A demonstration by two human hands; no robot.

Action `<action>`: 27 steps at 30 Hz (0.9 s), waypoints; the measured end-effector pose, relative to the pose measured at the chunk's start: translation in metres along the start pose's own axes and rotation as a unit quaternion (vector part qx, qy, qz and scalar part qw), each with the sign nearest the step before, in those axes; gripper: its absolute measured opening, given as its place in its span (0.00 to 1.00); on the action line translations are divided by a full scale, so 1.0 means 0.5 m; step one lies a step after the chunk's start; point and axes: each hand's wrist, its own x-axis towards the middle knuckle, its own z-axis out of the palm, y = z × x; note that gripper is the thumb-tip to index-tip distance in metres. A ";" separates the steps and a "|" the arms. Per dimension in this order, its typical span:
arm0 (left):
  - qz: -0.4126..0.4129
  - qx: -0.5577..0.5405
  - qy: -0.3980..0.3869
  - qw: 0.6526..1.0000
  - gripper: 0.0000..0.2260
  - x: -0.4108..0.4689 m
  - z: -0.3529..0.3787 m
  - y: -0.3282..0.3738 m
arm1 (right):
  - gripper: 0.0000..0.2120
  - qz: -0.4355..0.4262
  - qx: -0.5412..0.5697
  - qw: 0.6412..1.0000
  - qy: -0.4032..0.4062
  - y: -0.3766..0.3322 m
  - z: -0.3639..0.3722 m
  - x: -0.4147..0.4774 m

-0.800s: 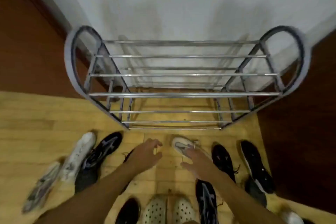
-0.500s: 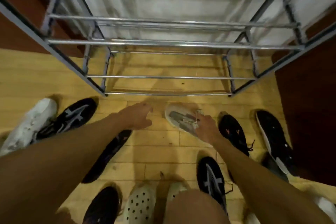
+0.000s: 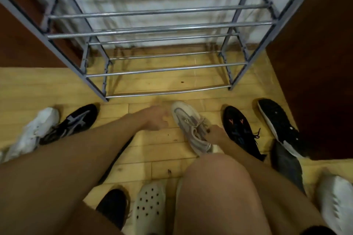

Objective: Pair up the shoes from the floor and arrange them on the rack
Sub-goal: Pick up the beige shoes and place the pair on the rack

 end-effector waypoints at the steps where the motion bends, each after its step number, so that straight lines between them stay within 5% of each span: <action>1: 0.002 -0.009 0.002 1.000 0.23 -0.011 0.001 0.009 | 0.14 -0.004 0.014 1.000 0.009 0.000 -0.004 -0.011; 11: 0.002 0.000 0.013 1.000 0.18 -0.157 -0.063 0.108 | 0.13 -0.161 0.093 0.981 0.059 -0.076 -0.174 -0.207; 15: -0.029 -0.128 0.064 0.989 0.27 -0.231 -0.105 0.097 | 0.12 -0.231 0.137 0.962 0.044 -0.191 -0.266 -0.311; 20: 0.049 -0.524 0.214 0.823 0.22 -0.333 -0.100 0.066 | 0.06 -0.303 0.204 0.930 -0.025 -0.349 -0.321 -0.446; 23: 0.080 -0.591 0.301 0.744 0.23 -0.384 -0.088 0.031 | 0.08 -0.335 0.190 0.923 -0.014 -0.428 -0.308 -0.507; 27: 0.089 -0.624 0.345 0.695 0.22 -0.454 -0.071 -0.032 | 0.16 -0.342 0.146 0.928 -0.012 -0.507 -0.255 -0.564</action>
